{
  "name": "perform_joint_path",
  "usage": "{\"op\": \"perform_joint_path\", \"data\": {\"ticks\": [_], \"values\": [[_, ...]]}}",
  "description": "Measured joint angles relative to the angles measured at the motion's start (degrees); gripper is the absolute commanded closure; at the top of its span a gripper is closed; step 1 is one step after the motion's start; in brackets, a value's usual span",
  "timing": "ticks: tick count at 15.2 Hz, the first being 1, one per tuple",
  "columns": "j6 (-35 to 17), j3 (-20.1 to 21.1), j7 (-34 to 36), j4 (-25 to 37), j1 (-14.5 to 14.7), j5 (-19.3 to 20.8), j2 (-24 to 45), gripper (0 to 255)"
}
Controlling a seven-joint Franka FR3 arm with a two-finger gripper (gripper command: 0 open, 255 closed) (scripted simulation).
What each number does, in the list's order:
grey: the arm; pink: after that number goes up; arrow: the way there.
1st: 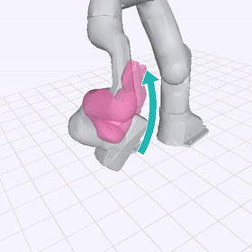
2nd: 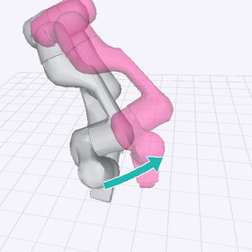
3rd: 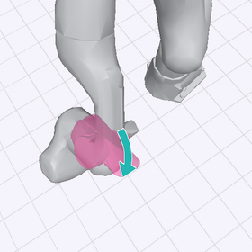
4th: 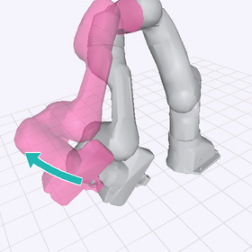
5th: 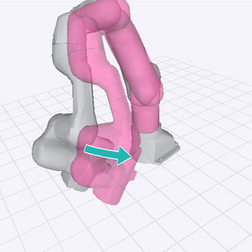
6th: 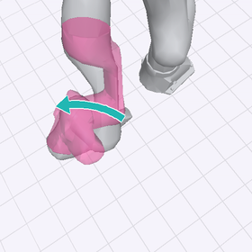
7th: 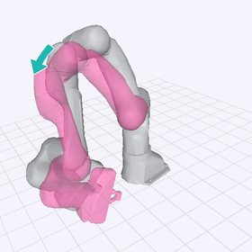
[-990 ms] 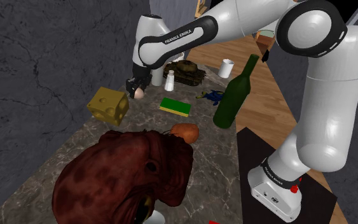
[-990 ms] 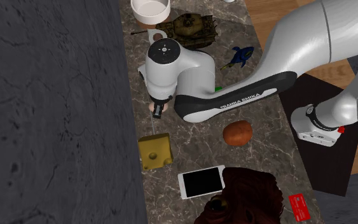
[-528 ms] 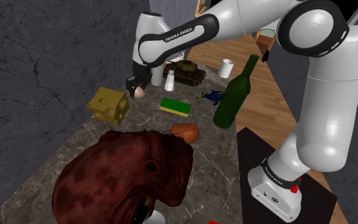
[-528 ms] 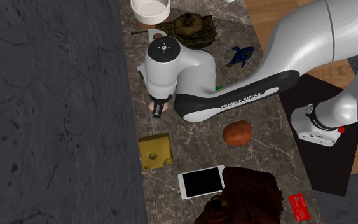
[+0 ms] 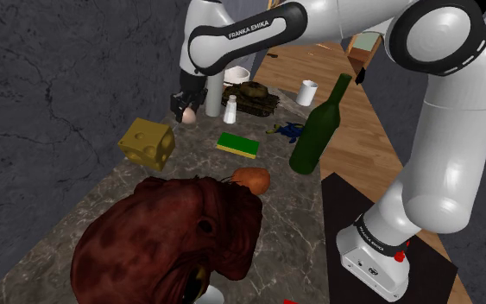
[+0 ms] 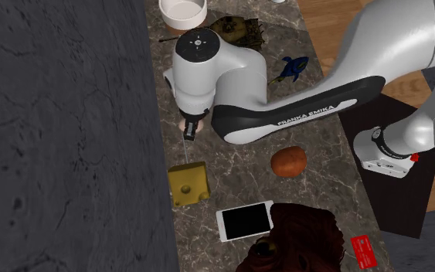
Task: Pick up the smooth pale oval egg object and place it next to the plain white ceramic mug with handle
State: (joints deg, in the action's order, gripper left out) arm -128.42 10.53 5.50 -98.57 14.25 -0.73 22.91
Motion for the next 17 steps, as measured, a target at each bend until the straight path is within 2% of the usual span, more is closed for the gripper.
{"op": "perform_joint_path", "data": {"ticks": [17], "values": [[11.71,0.26,0.26,8.14,-0.2,-0.47,-3.63,255]]}}
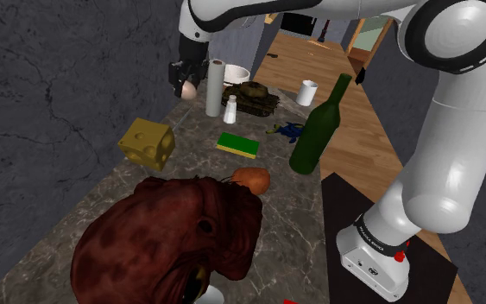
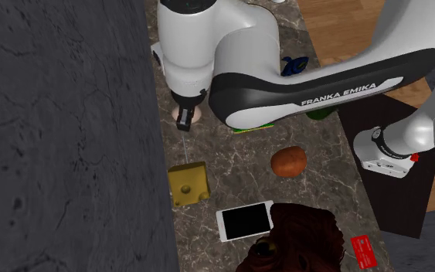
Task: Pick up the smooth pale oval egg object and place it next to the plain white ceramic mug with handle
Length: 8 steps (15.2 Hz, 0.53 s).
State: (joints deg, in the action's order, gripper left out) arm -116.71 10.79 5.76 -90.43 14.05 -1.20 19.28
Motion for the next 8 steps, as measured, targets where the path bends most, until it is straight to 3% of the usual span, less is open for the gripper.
{"op": "perform_joint_path", "data": {"ticks": [8], "values": [[4.9,-0.03,-0.21,3.75,-0.29,-0.22,-1.14,255]]}}
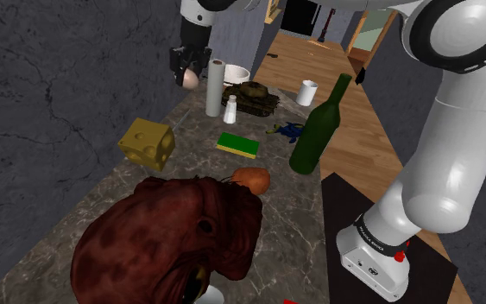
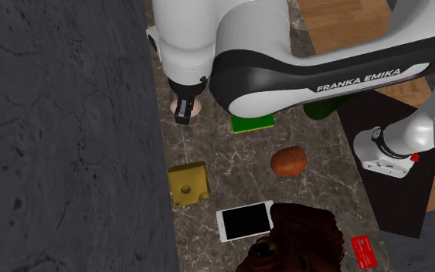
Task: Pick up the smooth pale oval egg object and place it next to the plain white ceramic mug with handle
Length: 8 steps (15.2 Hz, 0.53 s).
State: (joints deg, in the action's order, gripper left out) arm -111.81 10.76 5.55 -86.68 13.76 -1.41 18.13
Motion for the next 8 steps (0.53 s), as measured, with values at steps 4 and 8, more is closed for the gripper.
{"op": "perform_joint_path", "data": {"ticks": [4,8], "values": [[-0.78,-1.16,-4.49,-4.52,-3.15,-1.52,-3.42,255],[-0.72,-2.84,-9.86,-6.77,-6.57,-2.86,-5.35,255]]}}
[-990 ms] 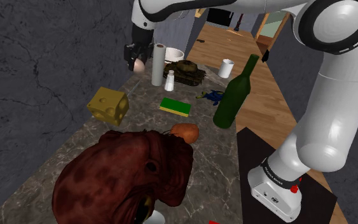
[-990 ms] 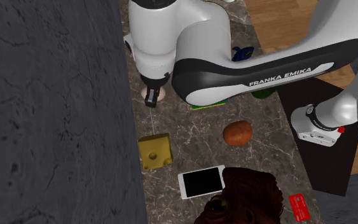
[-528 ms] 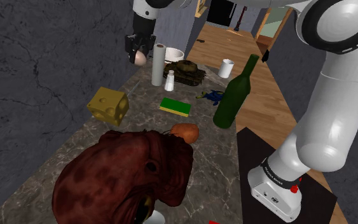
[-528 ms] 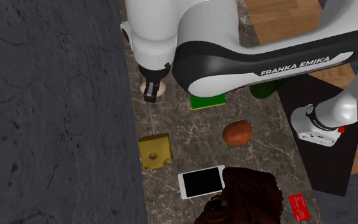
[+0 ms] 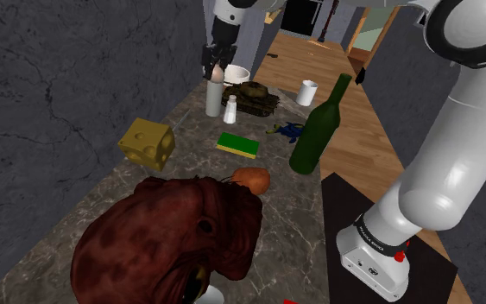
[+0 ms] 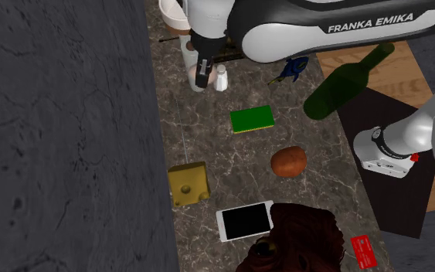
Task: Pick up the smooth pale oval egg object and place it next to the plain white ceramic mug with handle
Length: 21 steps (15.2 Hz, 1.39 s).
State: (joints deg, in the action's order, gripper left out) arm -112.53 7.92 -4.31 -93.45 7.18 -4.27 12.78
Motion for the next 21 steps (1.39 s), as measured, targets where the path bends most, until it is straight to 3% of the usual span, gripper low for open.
{"op": "perform_joint_path", "data": {"ticks": [8,21], "values": [[0.17,-3.76,-10.69,-3.99,-6.35,-2.25,-3.11,255],[3.93,-10.13,-27.32,0.85,-16.33,-4.66,0.14,255]]}}
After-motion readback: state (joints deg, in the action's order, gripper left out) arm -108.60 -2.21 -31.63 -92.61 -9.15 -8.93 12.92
